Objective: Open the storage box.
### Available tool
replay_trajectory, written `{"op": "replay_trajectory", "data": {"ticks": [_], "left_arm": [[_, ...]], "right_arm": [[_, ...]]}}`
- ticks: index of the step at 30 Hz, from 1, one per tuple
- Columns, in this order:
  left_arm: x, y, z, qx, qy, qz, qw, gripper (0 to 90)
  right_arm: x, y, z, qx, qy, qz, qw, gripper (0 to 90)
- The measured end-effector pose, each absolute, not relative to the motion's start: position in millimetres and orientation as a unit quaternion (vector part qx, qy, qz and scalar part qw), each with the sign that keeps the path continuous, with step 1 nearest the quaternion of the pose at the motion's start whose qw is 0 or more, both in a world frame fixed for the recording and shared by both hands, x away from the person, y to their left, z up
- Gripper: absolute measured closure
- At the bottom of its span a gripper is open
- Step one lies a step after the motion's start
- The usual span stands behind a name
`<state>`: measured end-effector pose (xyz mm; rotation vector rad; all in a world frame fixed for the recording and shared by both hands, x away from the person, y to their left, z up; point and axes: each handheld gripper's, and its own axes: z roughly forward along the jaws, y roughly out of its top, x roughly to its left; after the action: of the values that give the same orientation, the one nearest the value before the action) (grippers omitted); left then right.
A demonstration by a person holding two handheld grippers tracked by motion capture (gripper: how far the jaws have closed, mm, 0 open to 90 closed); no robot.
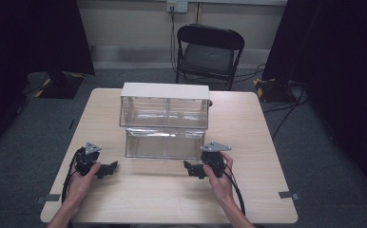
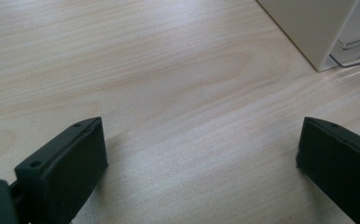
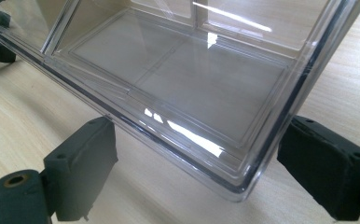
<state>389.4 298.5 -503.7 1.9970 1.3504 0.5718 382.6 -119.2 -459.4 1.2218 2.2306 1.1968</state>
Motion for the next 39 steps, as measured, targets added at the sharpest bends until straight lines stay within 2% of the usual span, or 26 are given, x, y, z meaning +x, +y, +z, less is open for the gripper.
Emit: {"op": "replay_trajectory", "data": {"ticks": [39], "left_arm": [[389.4,298.5,-503.7,0.762,0.515,0.218,0.326,1.2]], "right_arm": [[377.1,-120.5,-453.5,0.431,0.779,0.425,0.162,12.9]]}}
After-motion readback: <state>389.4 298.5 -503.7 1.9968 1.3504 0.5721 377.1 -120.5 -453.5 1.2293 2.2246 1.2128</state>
